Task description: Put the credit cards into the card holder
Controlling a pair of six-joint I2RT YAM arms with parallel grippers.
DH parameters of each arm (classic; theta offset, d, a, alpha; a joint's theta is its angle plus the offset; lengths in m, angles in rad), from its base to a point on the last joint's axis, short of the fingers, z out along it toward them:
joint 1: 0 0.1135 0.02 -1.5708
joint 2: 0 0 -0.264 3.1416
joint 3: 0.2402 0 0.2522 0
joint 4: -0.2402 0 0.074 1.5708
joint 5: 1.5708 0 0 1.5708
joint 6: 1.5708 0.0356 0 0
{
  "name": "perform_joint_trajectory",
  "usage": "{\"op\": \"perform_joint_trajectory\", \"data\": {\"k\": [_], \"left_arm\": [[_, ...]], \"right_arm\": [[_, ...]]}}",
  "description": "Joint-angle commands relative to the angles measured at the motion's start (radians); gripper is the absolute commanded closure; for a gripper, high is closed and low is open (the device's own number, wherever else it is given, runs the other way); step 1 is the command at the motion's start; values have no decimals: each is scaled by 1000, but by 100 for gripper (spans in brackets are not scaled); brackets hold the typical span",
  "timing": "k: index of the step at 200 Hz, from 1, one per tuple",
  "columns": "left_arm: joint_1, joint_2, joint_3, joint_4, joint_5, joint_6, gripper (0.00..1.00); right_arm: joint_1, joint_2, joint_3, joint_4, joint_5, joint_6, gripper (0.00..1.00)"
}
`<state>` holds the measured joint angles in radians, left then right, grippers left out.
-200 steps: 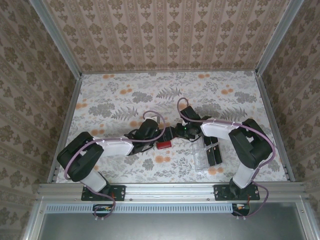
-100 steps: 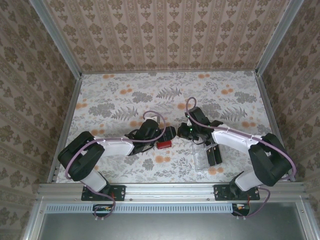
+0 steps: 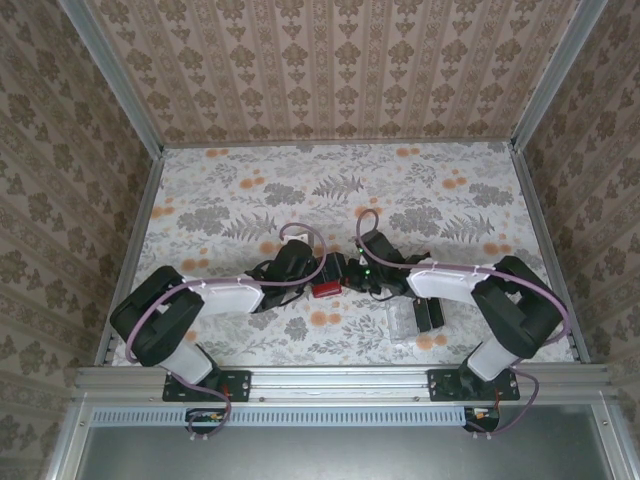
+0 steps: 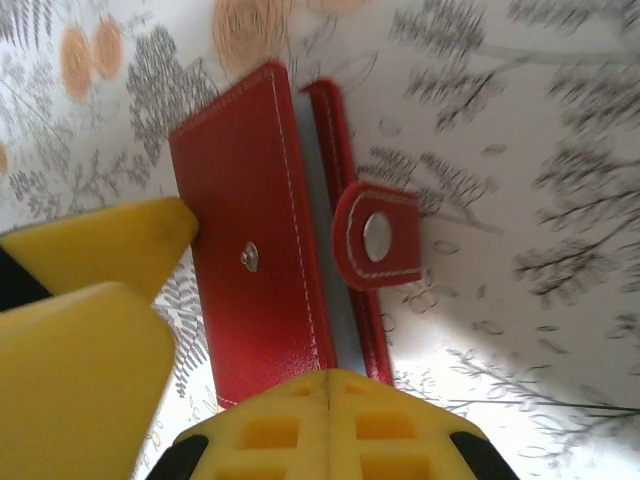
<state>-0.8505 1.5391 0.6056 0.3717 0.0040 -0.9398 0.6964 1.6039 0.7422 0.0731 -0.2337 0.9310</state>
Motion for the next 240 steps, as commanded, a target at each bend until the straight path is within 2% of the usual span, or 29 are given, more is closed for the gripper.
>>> {"op": "perform_joint_trajectory", "data": {"k": [1, 48, 94, 122, 156, 240], "left_arm": [[3, -30, 7, 2, 14, -21, 0], [52, -106, 44, -83, 44, 10, 0], [119, -225, 119, -517, -26, 140, 0], [128, -245, 130, -674, -46, 255, 0], [121, -249, 86, -680, -8, 308, 0], [62, -186, 52, -570, 24, 296, 0]], "right_arm": [[14, 31, -12, 102, -42, 39, 100], [15, 46, -20, 99, -36, 40, 100], [14, 58, -12, 87, -44, 31, 100], [14, 70, -7, 89, -54, 26, 100], [14, 78, -2, 90, -63, 25, 100], [14, 100, 15, 82, -78, 22, 100]]}}
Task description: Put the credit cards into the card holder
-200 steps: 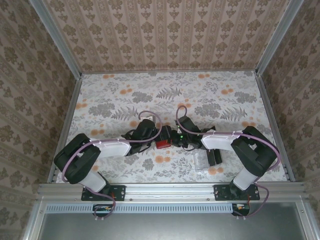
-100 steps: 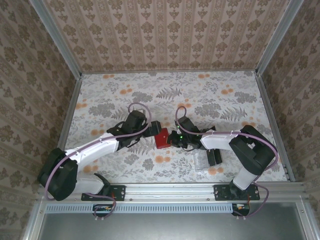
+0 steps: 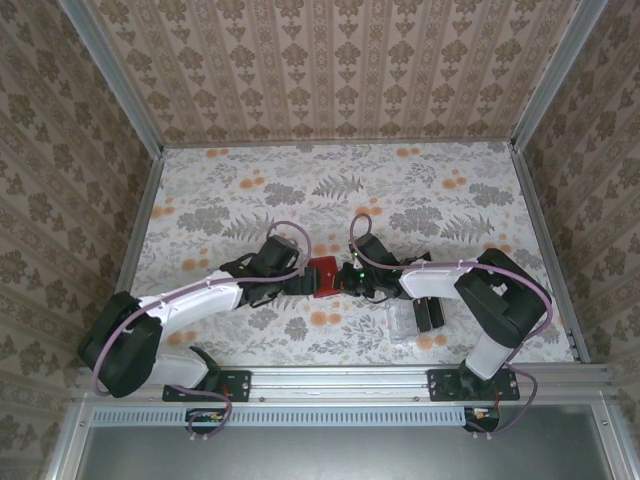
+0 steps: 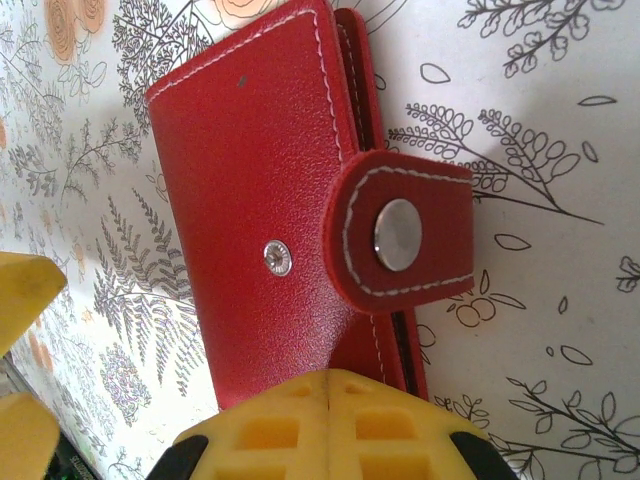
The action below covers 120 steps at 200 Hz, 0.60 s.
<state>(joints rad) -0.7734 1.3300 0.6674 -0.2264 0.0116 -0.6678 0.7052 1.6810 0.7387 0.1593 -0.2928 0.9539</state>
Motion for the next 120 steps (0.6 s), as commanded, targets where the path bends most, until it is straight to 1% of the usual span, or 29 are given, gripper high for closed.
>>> {"op": "perform_joint_trajectory", "data": {"k": [1, 62, 120], "left_arm": [[-16, 24, -10, 28, 16, 24, 0], [-47, 89, 6, 23, -26, 26, 0], [-55, 151, 26, -1, -67, 42, 0]], "right_arm": [[4, 23, 19, -4, -19, 0, 100], [5, 26, 22, -7, -22, -3, 100], [3, 29, 32, -11, -33, -2, 100]]}}
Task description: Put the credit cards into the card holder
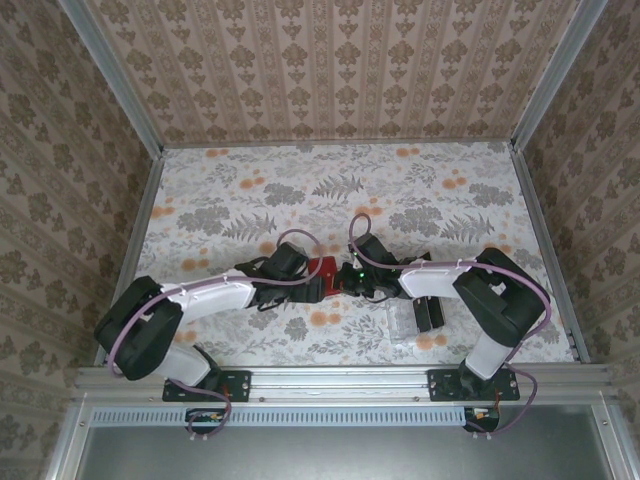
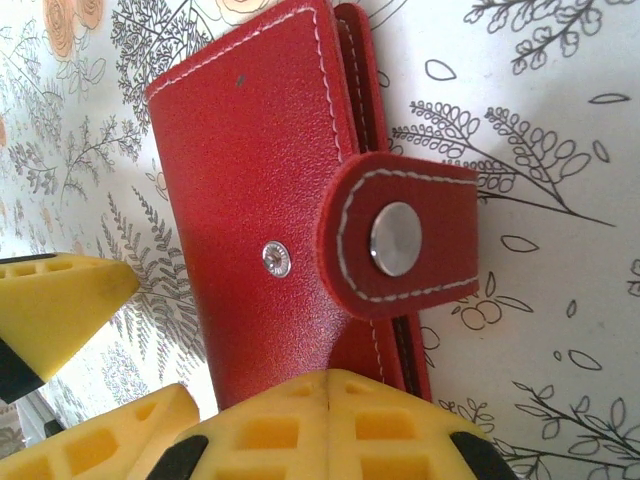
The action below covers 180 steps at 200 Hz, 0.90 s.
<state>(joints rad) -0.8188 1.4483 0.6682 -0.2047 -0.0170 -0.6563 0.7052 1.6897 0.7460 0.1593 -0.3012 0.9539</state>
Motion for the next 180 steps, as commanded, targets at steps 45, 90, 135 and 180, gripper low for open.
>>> {"op": "perform_joint_trajectory", "data": {"k": [45, 90, 135, 180], "left_arm": [[-26, 104, 64, -93, -85, 37, 0], [-26, 122, 60, -100, -97, 31, 0], [-26, 120, 47, -81, -87, 18, 0], [-24, 111, 32, -68, -82, 2, 0]], "right_arm": [[-24, -66, 92, -128, -35, -50, 100], [-77, -192, 193, -431, 116, -151, 82], [-82, -152, 302, -594, 202, -258, 72], [-55, -37, 397, -635, 186, -304, 65]]}}
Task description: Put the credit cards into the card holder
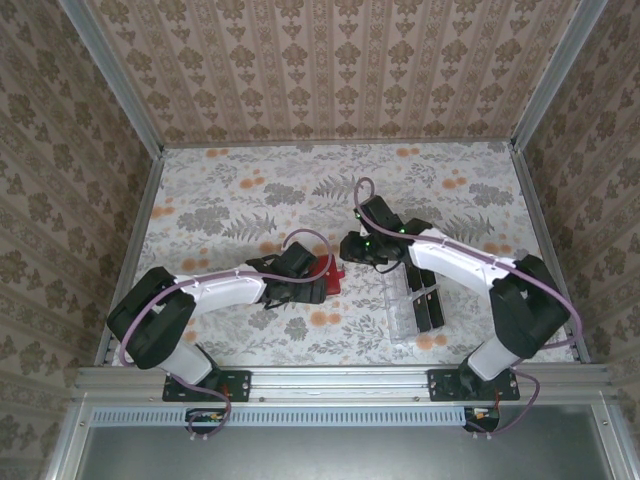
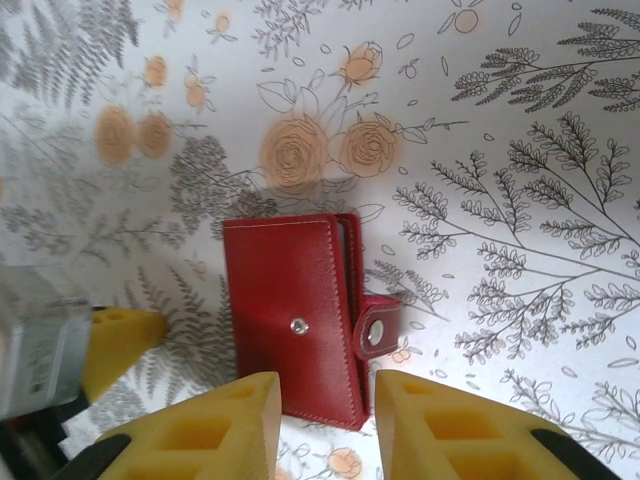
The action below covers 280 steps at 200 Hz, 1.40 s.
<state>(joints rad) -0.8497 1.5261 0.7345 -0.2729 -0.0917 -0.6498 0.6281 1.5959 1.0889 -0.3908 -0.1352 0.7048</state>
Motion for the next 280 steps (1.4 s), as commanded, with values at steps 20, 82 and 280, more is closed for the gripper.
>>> {"op": "perform_joint_trajectory", "data": {"k": [20, 82, 280], "left_arm": [[6, 31, -37, 5, -6, -6, 0], [11, 30, -49, 27, 6, -12, 0], [23, 26, -64, 48, 17, -10, 0]], "right_arm": [[39, 106, 98, -116, 34, -72, 63], [58, 198, 156, -190, 106, -104, 66], [48, 140, 100, -31, -78, -76, 100]]}}
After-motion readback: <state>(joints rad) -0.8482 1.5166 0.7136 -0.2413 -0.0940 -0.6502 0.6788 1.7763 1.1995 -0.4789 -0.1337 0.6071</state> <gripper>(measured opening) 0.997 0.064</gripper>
